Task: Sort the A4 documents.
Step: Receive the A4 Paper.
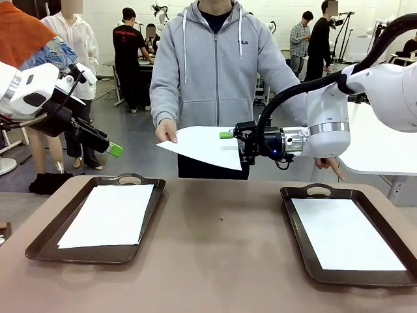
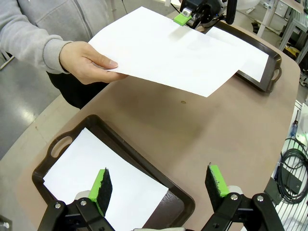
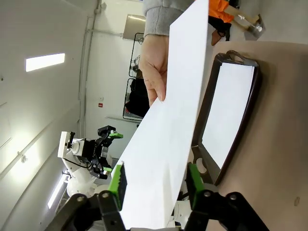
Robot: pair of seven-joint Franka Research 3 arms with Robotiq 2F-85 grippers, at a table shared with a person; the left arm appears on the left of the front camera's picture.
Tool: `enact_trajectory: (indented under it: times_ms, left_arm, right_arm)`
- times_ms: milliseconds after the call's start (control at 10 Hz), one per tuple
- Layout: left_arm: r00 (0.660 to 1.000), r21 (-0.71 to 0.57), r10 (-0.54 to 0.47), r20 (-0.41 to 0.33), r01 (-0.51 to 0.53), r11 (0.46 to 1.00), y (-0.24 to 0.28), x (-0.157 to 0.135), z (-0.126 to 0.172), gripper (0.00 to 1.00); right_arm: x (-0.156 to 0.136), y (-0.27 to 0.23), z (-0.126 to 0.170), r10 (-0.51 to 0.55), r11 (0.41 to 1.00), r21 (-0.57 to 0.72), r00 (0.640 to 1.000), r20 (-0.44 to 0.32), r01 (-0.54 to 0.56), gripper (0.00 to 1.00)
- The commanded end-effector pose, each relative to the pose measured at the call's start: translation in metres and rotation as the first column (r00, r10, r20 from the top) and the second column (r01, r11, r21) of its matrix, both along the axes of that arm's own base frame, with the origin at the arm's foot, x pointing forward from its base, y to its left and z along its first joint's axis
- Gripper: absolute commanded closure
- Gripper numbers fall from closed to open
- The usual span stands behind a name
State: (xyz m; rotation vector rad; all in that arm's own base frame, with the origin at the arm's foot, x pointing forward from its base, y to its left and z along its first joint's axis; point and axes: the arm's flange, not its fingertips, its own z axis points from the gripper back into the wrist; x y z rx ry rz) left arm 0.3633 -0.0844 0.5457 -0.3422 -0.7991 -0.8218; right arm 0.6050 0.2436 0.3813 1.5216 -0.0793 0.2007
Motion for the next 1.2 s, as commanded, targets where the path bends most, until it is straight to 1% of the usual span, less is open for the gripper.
enact_trajectory:
  times_ms: [0,100,200,300,400,500,600,1000,1100]
  left_arm:
    - [1.0,0.007,-0.006,0.005,0.006,1.0,0.0007,0.0003,-0.0011,0.0]
    - [1.0,0.007,-0.006,0.005,0.006,1.0,0.0007,0.0003,-0.0011,0.0]
    - [1.0,0.007,-0.006,0.005,0.006,1.0,0.0007,0.0003,-0.0011,0.0]
    - [1.0,0.007,-0.006,0.005,0.006,1.0,0.0007,0.0003,-0.0011,0.0]
    - [1.0,0.007,-0.006,0.005,0.006,1.0,0.0007,0.0003,-0.0011,0.0]
    - [1.0,0.007,-0.006,0.005,0.006,1.0,0.0007,0.0003,-0.0011,0.0]
    - [1.0,0.007,-0.006,0.005,0.006,1.0,0.0007,0.0003,-0.0011,0.0]
    - [1.0,0.007,-0.006,0.005,0.006,1.0,0.0007,0.0003,-0.0011,0.0]
    - [1.0,0.007,-0.006,0.005,0.006,1.0,0.0007,0.0003,-0.0011,0.0]
  right_arm:
    - [0.0056,0.0002,0.0009,0.004,1.0,0.012,1.0,-0.02,-0.003,0.51]
    - [0.0063,-0.0003,0.0009,0.002,1.0,0.013,1.0,-0.023,-0.002,0.58]
    - [0.0073,-0.0021,0.0013,-0.004,1.0,0.014,1.0,-0.025,0.005,0.69]
    - [0.0077,-0.0044,0.0014,-0.009,1.0,0.015,1.0,-0.025,0.01,0.77]
    - [0.0088,-0.0075,0.0008,-0.018,1.0,0.015,0.999,-0.027,0.018,0.88]
    - [0.0095,-0.0092,0.0005,-0.022,1.0,0.02,0.999,-0.03,0.023,0.96]
    - [0.0105,-0.0089,0.0004,-0.023,0.999,0.025,0.999,-0.033,0.024,1.0]
    - [0.0084,-0.0072,0.0005,-0.01,0.999,0.046,0.998,-0.056,0.013,1.0]
    - [0.0056,-0.0052,0.0016,0.04,0.998,0.049,0.997,-0.062,-0.037,1.0]
